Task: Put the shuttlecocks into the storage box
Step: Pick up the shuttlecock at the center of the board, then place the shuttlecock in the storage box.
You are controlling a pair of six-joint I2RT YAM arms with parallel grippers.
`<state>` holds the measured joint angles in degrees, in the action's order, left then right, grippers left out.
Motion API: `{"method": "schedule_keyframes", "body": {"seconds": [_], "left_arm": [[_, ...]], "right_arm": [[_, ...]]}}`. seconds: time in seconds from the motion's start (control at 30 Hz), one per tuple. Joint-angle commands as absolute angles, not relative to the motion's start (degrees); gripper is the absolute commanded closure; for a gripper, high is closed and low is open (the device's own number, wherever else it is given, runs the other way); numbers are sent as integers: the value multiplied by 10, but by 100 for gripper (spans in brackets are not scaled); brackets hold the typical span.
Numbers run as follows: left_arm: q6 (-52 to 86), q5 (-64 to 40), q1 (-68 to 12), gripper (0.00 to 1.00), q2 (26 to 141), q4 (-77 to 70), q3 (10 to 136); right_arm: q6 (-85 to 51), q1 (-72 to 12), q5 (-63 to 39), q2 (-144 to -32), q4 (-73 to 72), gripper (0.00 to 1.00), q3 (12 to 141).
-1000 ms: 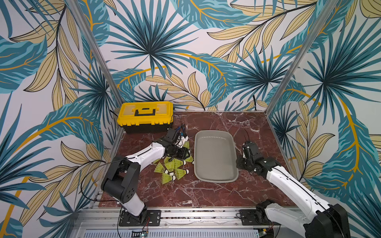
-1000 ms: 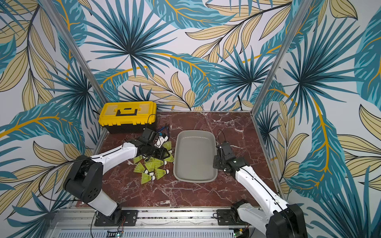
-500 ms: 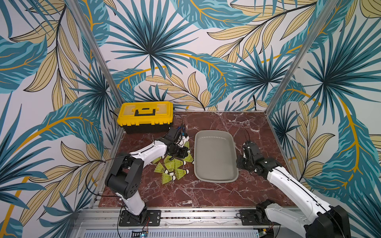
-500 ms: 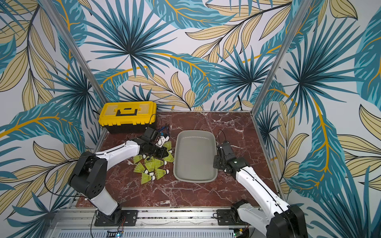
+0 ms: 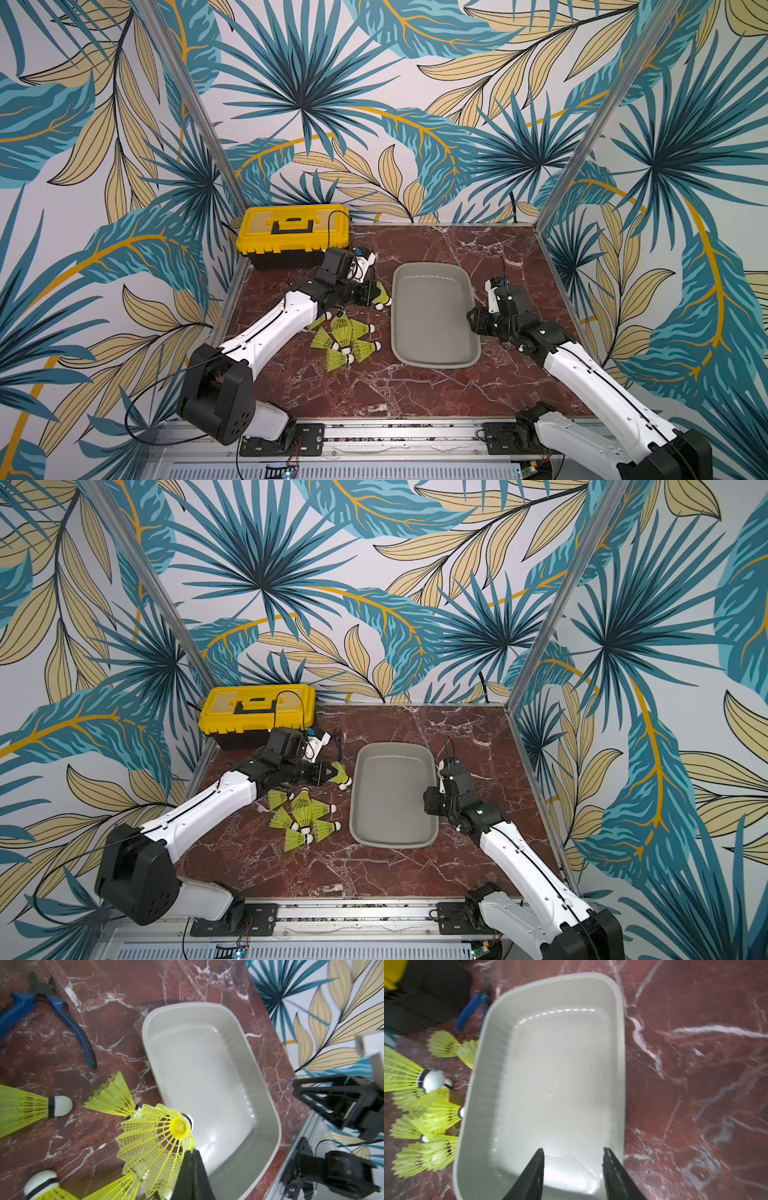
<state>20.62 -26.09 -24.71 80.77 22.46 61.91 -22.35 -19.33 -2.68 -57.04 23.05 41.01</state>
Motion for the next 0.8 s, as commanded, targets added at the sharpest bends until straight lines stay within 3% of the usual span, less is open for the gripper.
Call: {"method": "schedule_keyframes", "body": {"seconds": [0.0,0.27,0.77], "left_arm": [[281,-314,-248,100,792,161,602],[384,-385,-254,100,802,80,596],[392,-399,-267,100,818,92,606]], "right_arm": [[-179,-202,-117,-571,92,53,376],[-82,-243,-176,-635,-74,53,354],[-36,-269,-256,-780,-158,50,430]]}}
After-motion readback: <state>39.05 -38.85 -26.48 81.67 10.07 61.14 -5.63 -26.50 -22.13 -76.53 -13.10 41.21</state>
